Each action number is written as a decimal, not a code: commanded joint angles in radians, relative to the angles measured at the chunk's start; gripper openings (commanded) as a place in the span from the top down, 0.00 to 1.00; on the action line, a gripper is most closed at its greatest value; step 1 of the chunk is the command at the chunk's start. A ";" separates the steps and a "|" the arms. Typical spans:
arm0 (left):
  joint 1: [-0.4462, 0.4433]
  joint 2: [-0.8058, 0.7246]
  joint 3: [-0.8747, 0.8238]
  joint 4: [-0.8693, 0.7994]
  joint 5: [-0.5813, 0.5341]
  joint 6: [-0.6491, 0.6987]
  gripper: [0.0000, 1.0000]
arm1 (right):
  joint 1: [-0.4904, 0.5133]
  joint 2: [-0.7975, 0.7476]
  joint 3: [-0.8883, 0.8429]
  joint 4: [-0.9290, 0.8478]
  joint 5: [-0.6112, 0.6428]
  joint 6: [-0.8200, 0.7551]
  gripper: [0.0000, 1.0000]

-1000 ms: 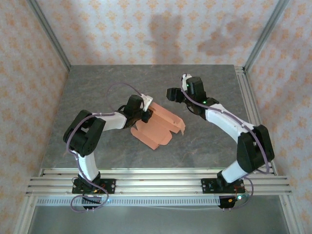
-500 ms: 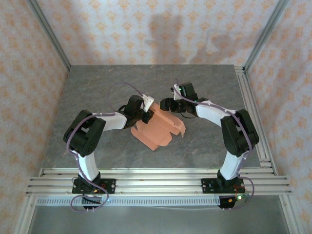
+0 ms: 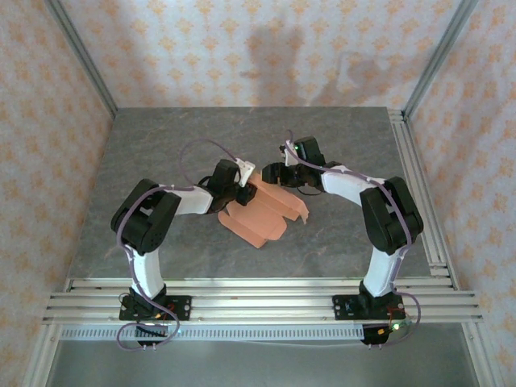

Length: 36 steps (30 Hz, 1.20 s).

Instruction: Fold the paper box

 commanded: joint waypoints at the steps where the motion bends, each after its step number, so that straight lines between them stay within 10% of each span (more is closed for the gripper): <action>1: -0.010 0.016 0.005 0.054 -0.006 -0.032 0.74 | 0.002 0.005 -0.023 -0.072 0.044 -0.031 0.41; 14: -0.011 0.004 -0.006 0.080 -0.026 -0.035 1.00 | 0.002 0.000 -0.047 -0.026 0.012 0.032 0.42; 22: -0.010 -0.016 -0.064 0.150 -0.039 -0.067 0.64 | -0.001 -0.002 -0.062 -0.013 0.042 0.057 0.43; 36: -0.006 0.001 -0.195 0.510 -0.019 -0.122 0.65 | -0.005 -0.009 -0.089 0.036 0.020 0.126 0.45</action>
